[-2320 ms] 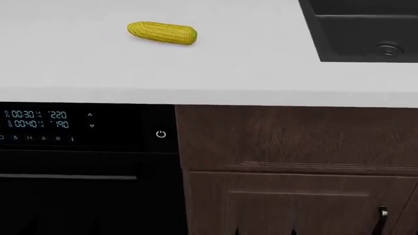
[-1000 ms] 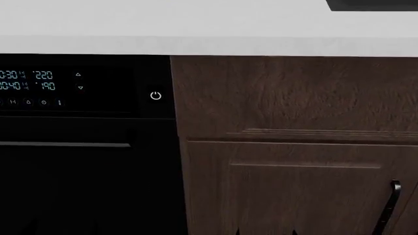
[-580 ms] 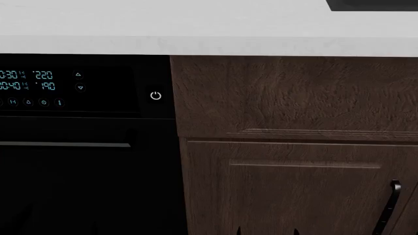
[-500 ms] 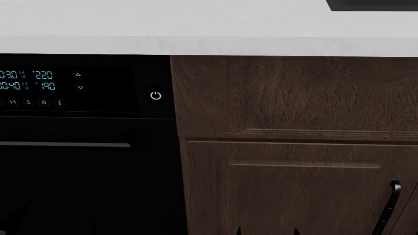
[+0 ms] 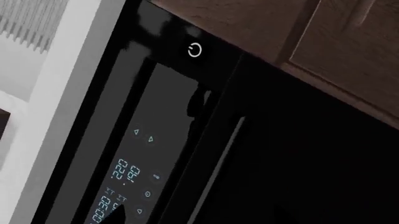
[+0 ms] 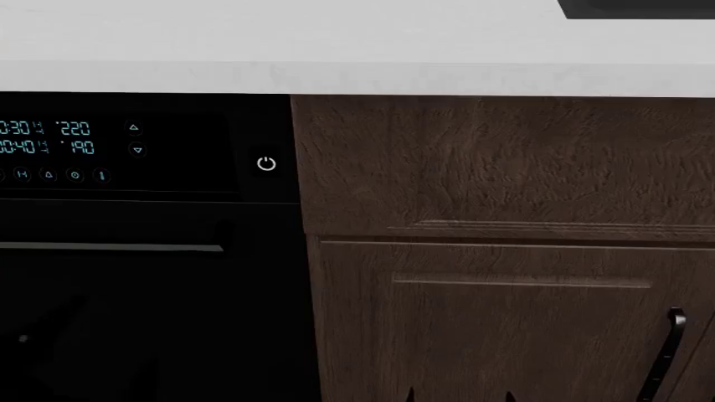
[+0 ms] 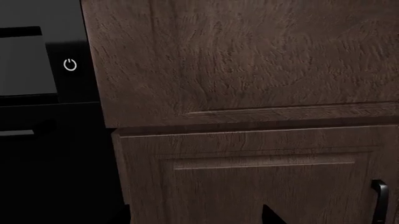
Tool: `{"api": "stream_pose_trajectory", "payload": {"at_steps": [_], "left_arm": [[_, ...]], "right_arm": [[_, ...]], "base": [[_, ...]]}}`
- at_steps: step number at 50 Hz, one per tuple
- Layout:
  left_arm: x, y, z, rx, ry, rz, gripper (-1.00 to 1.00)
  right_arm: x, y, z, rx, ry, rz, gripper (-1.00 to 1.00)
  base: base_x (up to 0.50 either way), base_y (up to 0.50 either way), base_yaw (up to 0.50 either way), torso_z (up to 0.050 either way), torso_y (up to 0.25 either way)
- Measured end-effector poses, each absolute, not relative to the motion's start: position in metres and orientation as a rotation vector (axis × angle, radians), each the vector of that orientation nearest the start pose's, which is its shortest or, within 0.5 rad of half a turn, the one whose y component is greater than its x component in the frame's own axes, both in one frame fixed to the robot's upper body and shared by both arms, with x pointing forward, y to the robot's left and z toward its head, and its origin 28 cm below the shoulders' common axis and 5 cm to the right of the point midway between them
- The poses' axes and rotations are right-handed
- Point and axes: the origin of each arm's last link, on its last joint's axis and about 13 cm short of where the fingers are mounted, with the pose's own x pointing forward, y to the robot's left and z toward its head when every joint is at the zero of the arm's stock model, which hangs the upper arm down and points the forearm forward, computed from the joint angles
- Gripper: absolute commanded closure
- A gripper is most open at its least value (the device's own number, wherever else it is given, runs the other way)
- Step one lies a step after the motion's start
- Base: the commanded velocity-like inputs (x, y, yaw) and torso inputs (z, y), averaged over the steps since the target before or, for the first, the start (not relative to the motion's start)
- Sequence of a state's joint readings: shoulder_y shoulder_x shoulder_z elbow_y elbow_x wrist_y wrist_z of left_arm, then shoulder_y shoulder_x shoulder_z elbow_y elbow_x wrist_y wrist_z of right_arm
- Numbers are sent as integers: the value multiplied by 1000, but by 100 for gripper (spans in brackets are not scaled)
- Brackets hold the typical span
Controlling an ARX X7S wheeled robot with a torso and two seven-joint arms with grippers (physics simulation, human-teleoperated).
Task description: Open the dishwasher door
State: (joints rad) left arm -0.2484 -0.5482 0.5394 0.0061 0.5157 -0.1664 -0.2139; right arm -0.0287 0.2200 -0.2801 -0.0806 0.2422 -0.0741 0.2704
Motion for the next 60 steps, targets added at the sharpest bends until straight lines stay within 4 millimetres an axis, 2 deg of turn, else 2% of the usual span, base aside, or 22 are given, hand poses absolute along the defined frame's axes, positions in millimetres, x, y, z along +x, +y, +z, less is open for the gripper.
{"api": "stream_pose_trajectory", "payload": {"at_steps": [21, 60], "left_arm": [[280, 284, 56, 1332, -196, -214, -100], [330, 291, 54, 1453, -212, -278, -100]], "right_arm": [[194, -91, 25, 66, -66, 6, -100], [194, -92, 28, 56, -68, -4, -100]], "base": [[0, 0, 0, 0, 0], [0, 0, 0, 0, 0]]}}
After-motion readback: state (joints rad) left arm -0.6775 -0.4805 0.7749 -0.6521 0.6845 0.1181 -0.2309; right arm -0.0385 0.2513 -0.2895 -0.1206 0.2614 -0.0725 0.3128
